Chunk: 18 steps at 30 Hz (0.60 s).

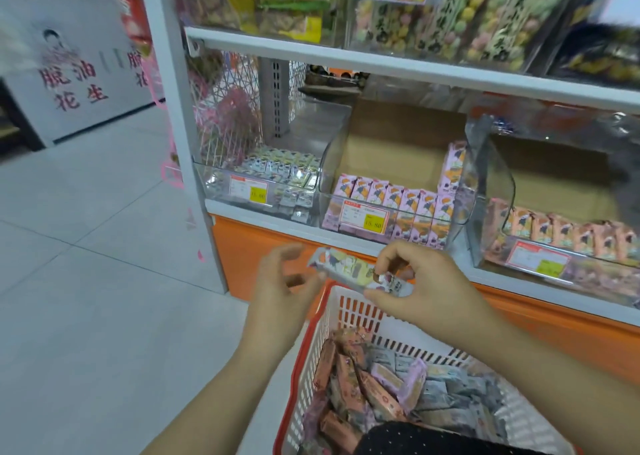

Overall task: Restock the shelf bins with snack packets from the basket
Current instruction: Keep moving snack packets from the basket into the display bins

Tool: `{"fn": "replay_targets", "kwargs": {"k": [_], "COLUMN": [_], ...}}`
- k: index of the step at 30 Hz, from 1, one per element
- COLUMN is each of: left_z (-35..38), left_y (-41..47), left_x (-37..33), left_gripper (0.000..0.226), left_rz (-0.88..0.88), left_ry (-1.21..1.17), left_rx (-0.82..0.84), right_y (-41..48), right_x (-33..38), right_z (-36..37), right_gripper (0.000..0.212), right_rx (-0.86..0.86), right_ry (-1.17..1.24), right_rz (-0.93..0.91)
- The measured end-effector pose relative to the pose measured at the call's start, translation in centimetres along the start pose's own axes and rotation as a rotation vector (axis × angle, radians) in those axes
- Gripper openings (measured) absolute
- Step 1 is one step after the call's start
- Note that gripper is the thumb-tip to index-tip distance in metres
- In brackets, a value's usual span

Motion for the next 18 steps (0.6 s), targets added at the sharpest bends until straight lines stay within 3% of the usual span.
{"fn": "replay_targets", "kwargs": {"k": [2, 5, 8, 10, 13, 18], "left_z": [0.1, 2.6, 2.6, 1.5, -0.9, -4.9], "left_y": [-0.8, -2.3, -1.9, -0.4, 3.4, 11.8], "left_x": [0.9, 1.3, 1.0, 1.0, 0.2, -3.5], "left_gripper": [0.020, 0.013, 0.016, 0.013, 0.017, 0.020], "left_rz": [-0.192, -0.353, -0.346, -0.337, -0.244, 0.047], "left_ry": [-0.246, -0.486, -0.578, -0.583, -0.487, 0.040], "left_rx": [-0.139, -0.140, -0.204, -0.254, -0.278, -0.285], "right_y": [0.3, 1.3, 2.3, 3.2, 6.0, 12.1], "right_x": [0.3, 0.6, 1.2, 2.2, 2.4, -1.6], "right_z": [0.3, 1.3, 2.7, 3.8, 4.3, 4.0], "right_gripper": [0.025, 0.023, 0.025, 0.032, 0.046, 0.066], "right_rx": [-0.137, -0.269, -0.254, -0.133, 0.069, 0.210], "right_ry": [0.044, 0.125, 0.169, 0.192, 0.041, -0.428], "right_rz": [0.025, 0.037, 0.029, -0.013, -0.084, -0.064]}}
Point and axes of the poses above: each hand's wrist, its own y-axis towards the middle knuckle, its own z-axis out of the palm, x = y × z, the point moved 10 cm from there along y, towards the middle knuckle, and after that the axes turned 9 degrees about -x, right-handed, at the moved point
